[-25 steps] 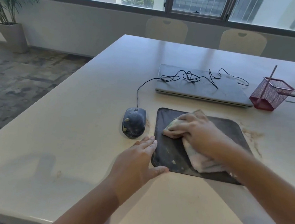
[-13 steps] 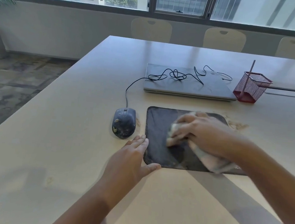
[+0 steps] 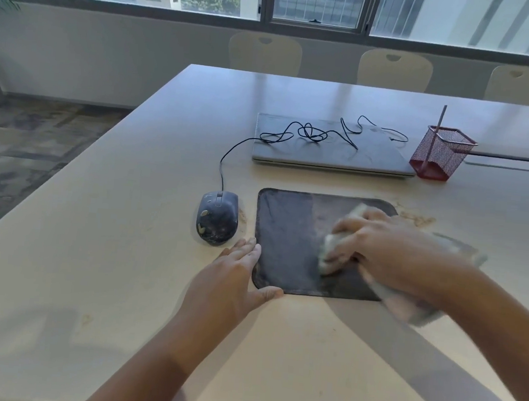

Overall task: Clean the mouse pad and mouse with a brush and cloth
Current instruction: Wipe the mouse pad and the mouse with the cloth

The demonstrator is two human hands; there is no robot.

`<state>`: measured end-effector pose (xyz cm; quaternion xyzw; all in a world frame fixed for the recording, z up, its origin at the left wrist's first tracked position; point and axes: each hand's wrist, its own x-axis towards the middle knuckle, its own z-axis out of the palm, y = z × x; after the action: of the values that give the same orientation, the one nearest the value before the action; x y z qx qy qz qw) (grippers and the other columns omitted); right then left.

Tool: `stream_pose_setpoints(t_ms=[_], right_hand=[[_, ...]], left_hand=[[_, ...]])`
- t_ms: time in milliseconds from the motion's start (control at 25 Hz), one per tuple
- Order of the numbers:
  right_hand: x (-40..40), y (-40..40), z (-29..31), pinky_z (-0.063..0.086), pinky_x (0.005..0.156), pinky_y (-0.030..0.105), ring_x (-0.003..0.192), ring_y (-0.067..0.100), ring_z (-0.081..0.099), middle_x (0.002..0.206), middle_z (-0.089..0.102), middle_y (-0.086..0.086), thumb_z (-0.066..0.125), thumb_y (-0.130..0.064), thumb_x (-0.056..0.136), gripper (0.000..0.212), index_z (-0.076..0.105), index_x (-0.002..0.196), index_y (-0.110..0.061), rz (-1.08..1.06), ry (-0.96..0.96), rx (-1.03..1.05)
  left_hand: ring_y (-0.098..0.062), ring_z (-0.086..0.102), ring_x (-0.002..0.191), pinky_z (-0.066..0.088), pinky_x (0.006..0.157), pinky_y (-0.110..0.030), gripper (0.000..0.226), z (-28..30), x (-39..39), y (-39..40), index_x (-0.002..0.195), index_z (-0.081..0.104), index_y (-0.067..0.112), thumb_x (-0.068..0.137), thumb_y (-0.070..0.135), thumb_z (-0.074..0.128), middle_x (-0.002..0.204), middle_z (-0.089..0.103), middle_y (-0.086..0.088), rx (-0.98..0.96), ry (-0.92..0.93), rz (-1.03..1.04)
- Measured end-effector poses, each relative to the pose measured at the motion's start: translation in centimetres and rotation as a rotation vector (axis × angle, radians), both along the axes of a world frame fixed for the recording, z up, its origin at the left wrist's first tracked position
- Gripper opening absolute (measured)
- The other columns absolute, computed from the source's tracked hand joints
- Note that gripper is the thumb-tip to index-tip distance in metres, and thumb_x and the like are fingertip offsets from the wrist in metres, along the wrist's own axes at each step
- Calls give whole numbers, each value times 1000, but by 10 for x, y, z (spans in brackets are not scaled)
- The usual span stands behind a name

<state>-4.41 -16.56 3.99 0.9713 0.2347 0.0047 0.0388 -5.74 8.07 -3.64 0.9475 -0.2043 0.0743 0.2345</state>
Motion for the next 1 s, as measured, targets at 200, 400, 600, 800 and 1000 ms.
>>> stream_pose_setpoints(t_ms=[200,400,600,800,1000], right_hand=[[-18,78,-45,23,110,51,140,22,15,155,15,-11,30,-50,94,45,17,137,-58,-92,-9,100],[-28,61,-48,19,112,49,142,21,9,157,5,-14,25,-50,95,43,15,136,-61,-163,-17,130],[-22,29,-46,30,103,35,130,22,30,155,11,-17,37,-43,94,42,29,130,-64,-262,-42,94],[4,-13,-22,34,104,39,123,25,36,148,31,-9,41,-34,95,35,46,122,-58,-666,-52,186],[-7,79,-32,36,96,41,122,24,33,143,33,-10,48,-39,88,45,33,122,-64,-314,-97,222]], left_hand=[[0,15,140,29,101,-16,65,0,0,1,130,47,26,78,63,52,151,26,14,2,6,-10],[-1,14,140,24,107,-18,76,0,1,1,142,30,27,79,63,50,153,22,12,3,12,-25],[1,10,140,18,109,-17,80,0,1,0,145,22,23,81,63,48,154,17,12,-2,9,-5],[-1,9,141,17,110,-18,80,1,-1,-2,146,20,22,83,62,47,155,16,11,5,5,-1],[-3,10,141,21,109,-20,78,0,0,-2,144,25,22,82,62,49,153,21,11,10,18,-1]])
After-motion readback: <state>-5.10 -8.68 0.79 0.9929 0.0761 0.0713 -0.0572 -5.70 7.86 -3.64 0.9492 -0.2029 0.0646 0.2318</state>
